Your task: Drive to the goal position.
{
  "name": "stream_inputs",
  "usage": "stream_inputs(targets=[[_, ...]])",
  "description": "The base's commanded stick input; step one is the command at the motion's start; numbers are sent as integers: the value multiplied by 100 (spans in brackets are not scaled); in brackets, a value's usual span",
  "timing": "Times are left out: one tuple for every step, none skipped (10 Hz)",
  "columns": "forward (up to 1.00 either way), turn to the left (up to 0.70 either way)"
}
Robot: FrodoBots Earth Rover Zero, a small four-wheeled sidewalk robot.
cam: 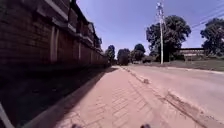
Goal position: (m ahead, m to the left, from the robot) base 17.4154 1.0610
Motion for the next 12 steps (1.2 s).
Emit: stream_inputs(targets=[[30,0],[30,0],[30,0],[30,0],[30,0],[30,0],[30,0],[30,0],[30,0],[30,0],[30,0],[30,0]])
